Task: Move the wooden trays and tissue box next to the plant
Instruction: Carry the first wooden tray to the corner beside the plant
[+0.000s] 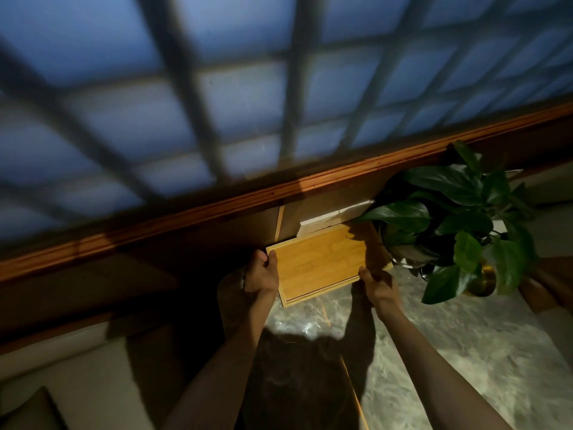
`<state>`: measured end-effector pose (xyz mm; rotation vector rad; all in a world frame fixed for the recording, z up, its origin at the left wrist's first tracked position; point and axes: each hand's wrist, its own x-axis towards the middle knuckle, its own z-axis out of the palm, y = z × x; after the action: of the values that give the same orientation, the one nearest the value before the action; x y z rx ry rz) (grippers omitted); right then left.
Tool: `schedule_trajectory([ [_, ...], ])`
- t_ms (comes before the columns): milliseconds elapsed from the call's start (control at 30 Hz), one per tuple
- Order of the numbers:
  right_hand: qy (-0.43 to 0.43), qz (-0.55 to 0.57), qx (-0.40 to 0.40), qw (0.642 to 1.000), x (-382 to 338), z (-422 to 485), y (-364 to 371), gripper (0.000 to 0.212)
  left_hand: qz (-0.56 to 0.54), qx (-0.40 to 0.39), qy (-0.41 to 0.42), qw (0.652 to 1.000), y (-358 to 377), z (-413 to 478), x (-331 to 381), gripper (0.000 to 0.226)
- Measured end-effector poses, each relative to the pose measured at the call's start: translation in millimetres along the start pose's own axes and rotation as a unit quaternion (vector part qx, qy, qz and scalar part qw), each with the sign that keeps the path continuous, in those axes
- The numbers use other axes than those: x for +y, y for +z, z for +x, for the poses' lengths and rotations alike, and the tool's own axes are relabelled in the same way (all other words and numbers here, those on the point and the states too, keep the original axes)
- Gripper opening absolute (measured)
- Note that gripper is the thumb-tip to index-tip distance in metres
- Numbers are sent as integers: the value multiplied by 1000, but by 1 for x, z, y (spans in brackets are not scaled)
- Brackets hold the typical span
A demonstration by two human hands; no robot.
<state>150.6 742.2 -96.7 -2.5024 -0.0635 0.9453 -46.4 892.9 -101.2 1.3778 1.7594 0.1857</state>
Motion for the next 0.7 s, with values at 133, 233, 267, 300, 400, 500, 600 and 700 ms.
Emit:
schedule_trajectory([
  [133, 6, 3, 5, 1000, -1, 6, 2, 60, -30, -5, -8, 1000, 1, 2, 6, 27],
  [233, 1, -4, 9, 1000, 0, 8, 4, 58, -43, 13, -16, 999, 2, -1, 7, 27],
  [267, 1, -10, 12, 1000, 0, 9, 5, 58, -41, 14, -20, 999, 2, -1, 8, 27],
  [300, 3, -20, 11, 1000, -1, 10, 6, 59, -35, 14, -23, 999, 2, -1, 8, 27],
  [400, 4, -43, -6, 999, -3, 13, 6, 61, -20, 17, -16, 1000, 4, 0, 6, 30],
  [500, -9, -58, -27, 998, -2, 18, 5, 59, -4, 29, -15, 999, 6, -1, 6, 39],
  [600, -5, -28, -25, 999, 0, 24, 6, 59, 9, 41, -15, 999, 5, -3, 8, 41],
  [700, 0, -5, -40, 999, 3, 29, 9, 53, 4, 41, -4, 999, 5, -3, 6, 39],
])
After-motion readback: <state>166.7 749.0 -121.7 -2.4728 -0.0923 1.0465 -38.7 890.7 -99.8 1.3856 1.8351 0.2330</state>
